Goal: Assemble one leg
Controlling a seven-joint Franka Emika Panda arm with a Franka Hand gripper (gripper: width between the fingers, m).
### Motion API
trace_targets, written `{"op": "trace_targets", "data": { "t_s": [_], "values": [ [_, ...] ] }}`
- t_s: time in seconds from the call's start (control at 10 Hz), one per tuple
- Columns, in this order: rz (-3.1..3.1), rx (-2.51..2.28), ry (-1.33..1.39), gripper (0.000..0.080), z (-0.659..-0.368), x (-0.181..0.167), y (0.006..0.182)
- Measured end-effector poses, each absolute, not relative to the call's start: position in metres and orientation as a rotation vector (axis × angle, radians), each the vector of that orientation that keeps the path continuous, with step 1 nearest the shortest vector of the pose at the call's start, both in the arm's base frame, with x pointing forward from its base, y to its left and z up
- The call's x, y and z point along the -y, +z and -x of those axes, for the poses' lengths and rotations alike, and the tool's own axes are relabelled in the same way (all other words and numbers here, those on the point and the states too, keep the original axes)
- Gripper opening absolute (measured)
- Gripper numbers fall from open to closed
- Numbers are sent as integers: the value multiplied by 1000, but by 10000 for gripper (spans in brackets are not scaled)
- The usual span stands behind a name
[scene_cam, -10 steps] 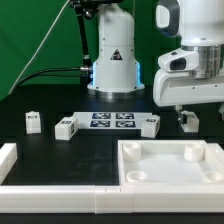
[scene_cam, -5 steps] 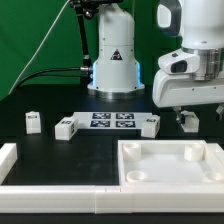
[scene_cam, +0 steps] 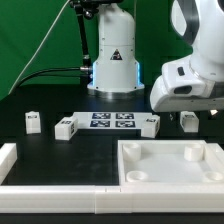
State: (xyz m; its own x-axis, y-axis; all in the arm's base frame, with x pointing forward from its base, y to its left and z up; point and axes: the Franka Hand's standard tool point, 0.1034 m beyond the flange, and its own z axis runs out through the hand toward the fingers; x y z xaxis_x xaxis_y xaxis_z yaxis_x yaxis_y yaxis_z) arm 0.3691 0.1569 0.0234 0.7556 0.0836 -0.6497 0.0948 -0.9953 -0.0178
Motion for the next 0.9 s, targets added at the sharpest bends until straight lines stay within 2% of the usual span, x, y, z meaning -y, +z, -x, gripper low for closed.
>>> {"op": "trace_targets", "data": {
  "t_s": [0.2, 0.3, 0.7, 0.8, 0.9],
  "values": [
    [-2784, -146, -1368, 649, -366, -155, 22],
    [-2794, -145, -1355, 649, -372, -158, 18],
    [-2744, -153, -1432, 649, -361, -158, 15],
    [-2644, -157, -1582, 649, -351, -155, 17],
    [-2625, -159, -1617, 649, -354, -158, 7]
  ]
}}
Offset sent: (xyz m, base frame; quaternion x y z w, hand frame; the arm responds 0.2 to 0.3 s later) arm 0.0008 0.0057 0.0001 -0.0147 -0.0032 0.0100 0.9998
